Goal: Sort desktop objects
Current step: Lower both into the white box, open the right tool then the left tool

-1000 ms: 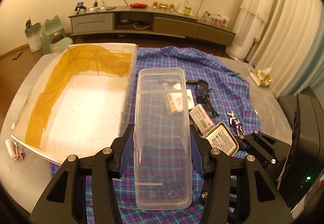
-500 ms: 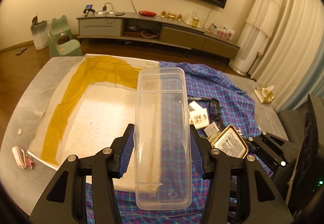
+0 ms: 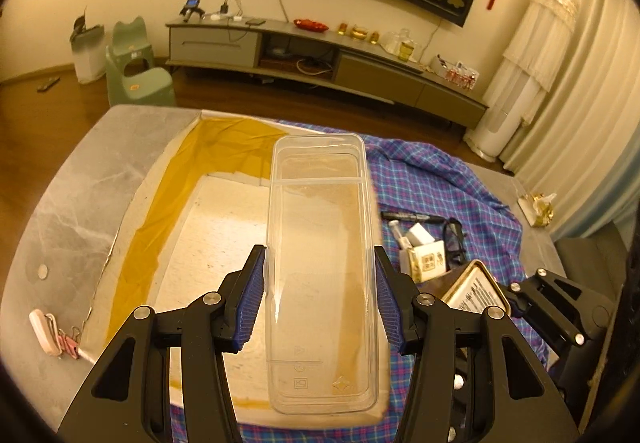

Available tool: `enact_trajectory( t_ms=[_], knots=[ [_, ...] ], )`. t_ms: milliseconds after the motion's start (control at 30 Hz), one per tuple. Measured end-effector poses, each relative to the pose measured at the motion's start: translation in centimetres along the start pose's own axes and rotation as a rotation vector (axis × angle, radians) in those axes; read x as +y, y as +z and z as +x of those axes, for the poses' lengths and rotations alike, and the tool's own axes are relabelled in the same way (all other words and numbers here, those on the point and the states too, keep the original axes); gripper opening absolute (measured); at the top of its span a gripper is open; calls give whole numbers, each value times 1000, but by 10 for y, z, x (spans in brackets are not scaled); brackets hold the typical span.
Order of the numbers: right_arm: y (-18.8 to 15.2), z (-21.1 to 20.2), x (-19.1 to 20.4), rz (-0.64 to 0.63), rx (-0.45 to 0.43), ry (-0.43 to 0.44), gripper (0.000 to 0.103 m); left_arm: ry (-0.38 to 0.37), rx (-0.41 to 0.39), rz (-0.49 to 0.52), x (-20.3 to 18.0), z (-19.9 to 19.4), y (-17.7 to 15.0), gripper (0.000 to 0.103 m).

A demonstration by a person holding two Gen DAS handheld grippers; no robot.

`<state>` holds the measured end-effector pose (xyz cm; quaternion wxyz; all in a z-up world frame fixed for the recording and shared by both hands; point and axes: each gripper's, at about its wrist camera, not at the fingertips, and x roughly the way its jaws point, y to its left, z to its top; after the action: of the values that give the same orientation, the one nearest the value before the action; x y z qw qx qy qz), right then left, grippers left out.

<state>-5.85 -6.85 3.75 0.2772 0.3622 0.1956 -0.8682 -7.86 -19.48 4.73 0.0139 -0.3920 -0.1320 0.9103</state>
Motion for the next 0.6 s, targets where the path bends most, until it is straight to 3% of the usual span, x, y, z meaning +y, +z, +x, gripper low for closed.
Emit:
enact_trajectory(
  t_ms=[267, 600],
  knots=[
    [19, 24, 12, -43, 23, 30, 50, 32, 41, -46, 33, 29, 19, 54],
    [42, 66, 7, -76, 77, 69, 50, 109, 73, -9, 49, 62, 38, 54]
  ],
)
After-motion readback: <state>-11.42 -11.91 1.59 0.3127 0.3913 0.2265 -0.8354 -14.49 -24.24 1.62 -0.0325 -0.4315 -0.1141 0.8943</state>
